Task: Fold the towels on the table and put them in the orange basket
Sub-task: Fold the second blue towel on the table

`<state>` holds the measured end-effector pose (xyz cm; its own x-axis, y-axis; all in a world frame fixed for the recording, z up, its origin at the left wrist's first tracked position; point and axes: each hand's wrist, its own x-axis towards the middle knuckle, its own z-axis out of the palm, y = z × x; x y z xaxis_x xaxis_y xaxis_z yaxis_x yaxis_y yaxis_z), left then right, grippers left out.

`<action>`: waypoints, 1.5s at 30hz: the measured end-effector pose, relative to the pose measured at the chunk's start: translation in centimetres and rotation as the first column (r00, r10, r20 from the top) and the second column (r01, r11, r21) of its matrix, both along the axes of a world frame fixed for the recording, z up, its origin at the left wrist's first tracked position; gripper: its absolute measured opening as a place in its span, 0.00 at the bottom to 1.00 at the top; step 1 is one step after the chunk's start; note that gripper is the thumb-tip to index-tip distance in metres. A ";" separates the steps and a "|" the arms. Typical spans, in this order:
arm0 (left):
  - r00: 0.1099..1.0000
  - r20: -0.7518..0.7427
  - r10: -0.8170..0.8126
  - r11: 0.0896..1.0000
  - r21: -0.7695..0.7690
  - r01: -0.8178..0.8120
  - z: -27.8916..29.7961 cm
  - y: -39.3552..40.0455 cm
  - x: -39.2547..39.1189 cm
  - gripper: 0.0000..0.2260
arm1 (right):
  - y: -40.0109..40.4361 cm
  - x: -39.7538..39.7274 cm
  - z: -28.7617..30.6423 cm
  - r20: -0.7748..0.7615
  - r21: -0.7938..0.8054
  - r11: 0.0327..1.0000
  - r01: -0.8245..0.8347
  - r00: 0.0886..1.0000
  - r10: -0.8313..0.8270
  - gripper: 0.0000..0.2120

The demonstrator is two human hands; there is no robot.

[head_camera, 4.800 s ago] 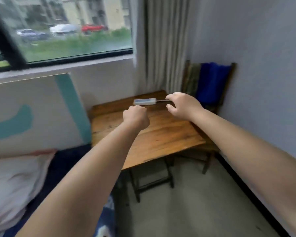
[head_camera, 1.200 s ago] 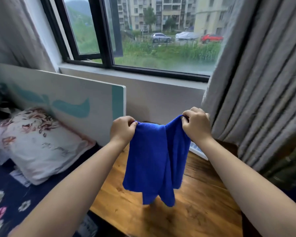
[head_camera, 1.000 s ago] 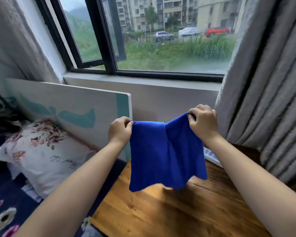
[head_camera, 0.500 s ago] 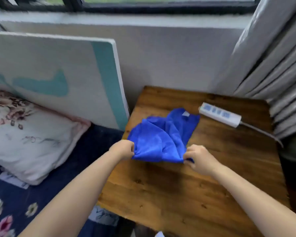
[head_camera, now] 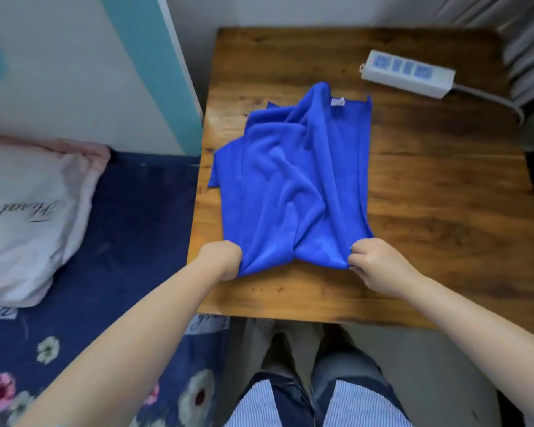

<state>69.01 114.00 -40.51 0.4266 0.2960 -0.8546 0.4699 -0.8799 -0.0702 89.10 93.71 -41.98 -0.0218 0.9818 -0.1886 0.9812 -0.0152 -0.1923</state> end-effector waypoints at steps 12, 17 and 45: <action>0.946 0.013 0.324 0.939 -0.121 -0.320 -0.6 0.6 -4.1 0.08 | -3.6 -0.7 -0.4 -0.054 -0.143 0.988 0.053 0.997 -0.062 0.13; 0.934 0.111 0.340 0.939 -0.103 -0.329 1.0 4.7 1.3 0.15 | 1.6 3.8 1.2 -0.139 0.019 0.983 0.183 0.974 -0.178 0.15; -0.121 0.524 0.843 0.300 -0.646 -0.702 0.1 15.8 19.1 0.14 | 16.2 20.2 2.3 -0.282 -0.264 0.814 0.517 0.766 -0.578 0.12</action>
